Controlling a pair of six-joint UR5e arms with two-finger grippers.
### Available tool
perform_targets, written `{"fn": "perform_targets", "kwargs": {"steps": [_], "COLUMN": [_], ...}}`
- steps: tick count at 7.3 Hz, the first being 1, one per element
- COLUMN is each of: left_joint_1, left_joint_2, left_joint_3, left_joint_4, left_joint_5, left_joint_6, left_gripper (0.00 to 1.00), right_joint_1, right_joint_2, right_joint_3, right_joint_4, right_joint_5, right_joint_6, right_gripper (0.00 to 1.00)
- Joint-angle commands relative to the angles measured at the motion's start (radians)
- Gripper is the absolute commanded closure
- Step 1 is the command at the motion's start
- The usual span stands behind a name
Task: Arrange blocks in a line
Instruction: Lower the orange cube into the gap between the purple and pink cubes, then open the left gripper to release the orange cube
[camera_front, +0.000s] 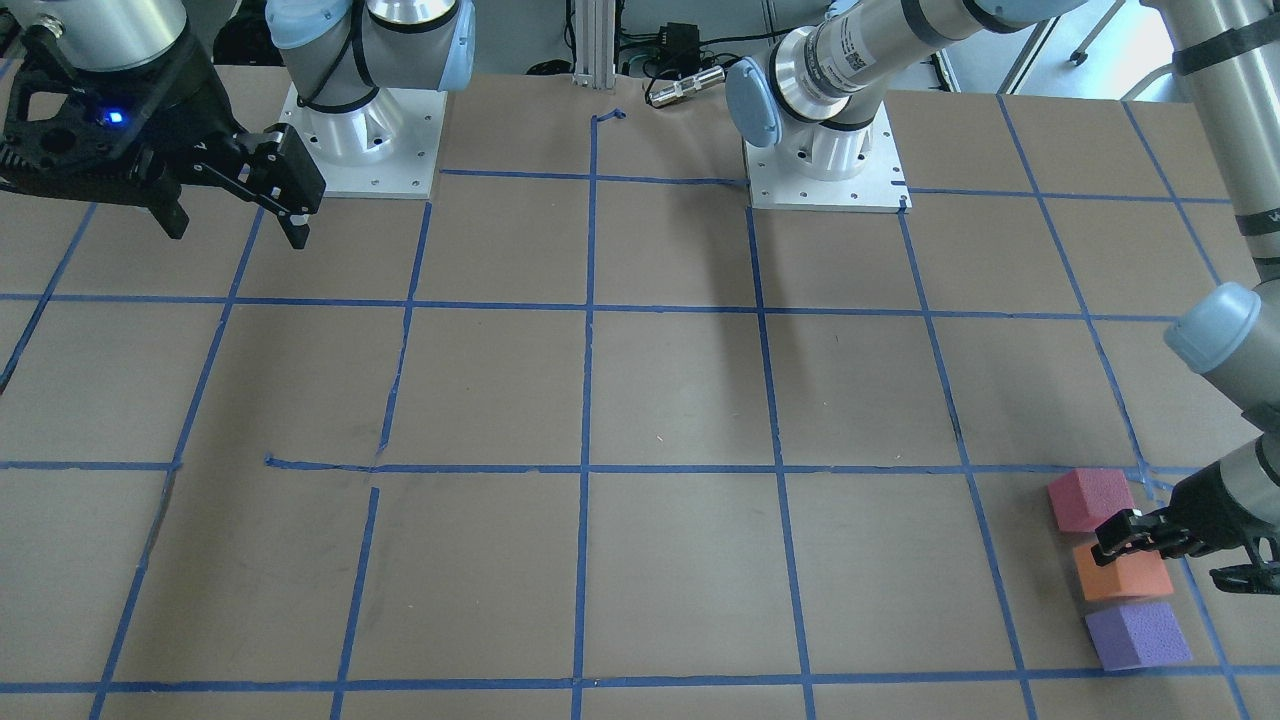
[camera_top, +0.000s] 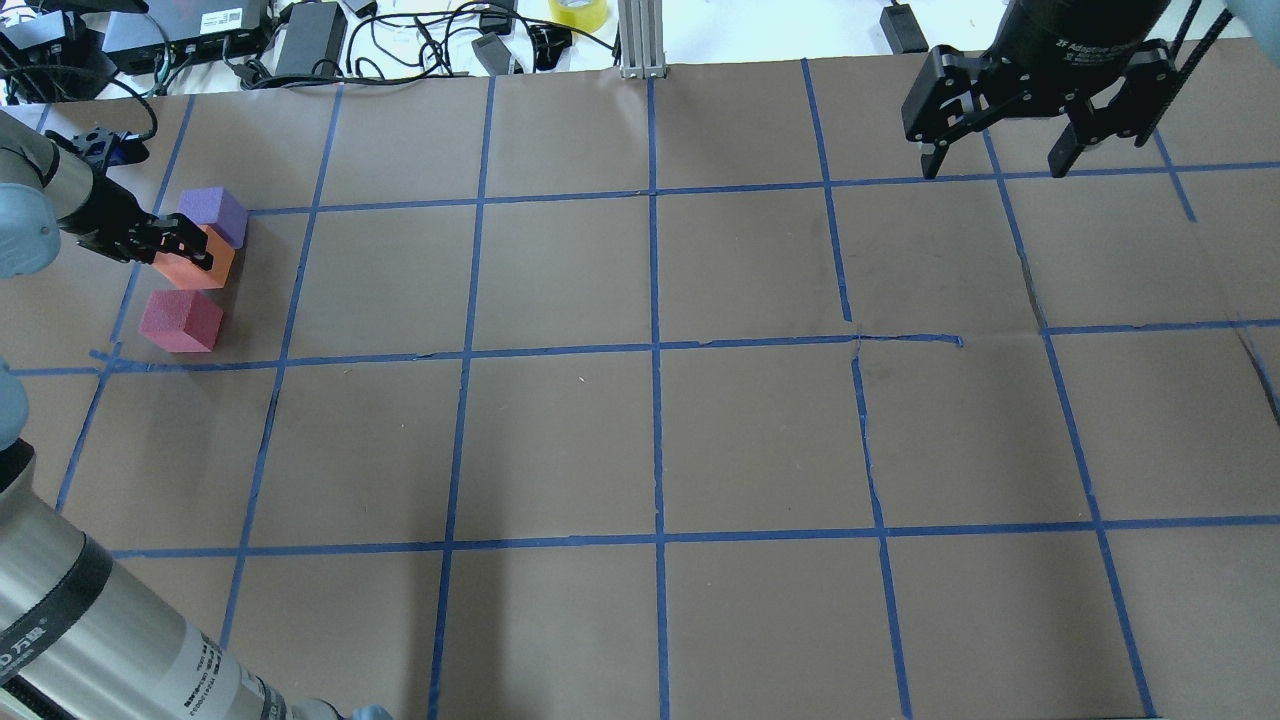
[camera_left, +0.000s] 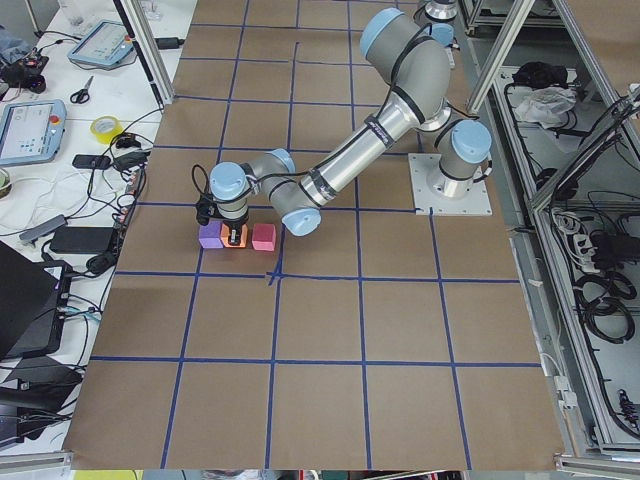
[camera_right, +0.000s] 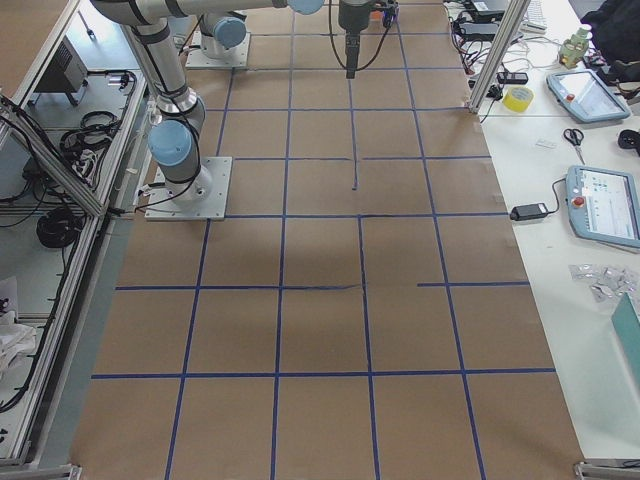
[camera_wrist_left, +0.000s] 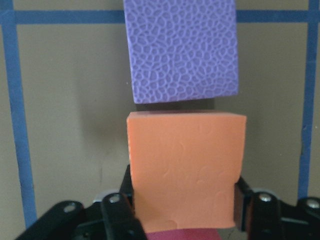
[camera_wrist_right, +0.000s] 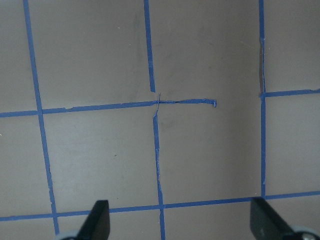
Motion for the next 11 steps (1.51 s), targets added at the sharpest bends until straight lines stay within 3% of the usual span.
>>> {"fn": "perform_targets", "kwargs": {"steps": [1, 4, 7, 10, 11], "left_joint_1": [0.003, 0.004, 0.007, -0.049, -0.115], "left_joint_2": [0.003, 0.002, 0.095, 0.312, 0.366], "left_joint_3": [-0.015, -0.019, -0.008, 0.041, 0.041], "left_joint_4": [0.007, 0.007, -0.046, -0.434, -0.470], "left_joint_5": [-0.001, 0.002, 0.043, 0.055, 0.057], "left_joint_6": [0.005, 0.016, 0.024, 0.010, -0.033], "left_gripper": [0.17, 0.12, 0.07, 0.03, 0.03], "right_joint_1": [0.000, 0.000, 0.000, 0.000, 0.000], "right_joint_2": [-0.002, 0.000, 0.000, 0.001, 0.000], "right_joint_3": [0.000, 0.000, 0.000, 0.002, 0.002], "right_joint_4": [-0.004, 0.001, 0.000, 0.001, 0.000], "right_joint_5": [-0.001, -0.002, -0.002, -0.002, -0.002], "right_joint_6": [0.000, -0.002, -0.003, -0.005, -0.005], "right_gripper": [0.00, 0.00, 0.00, 0.00, 0.00]}}
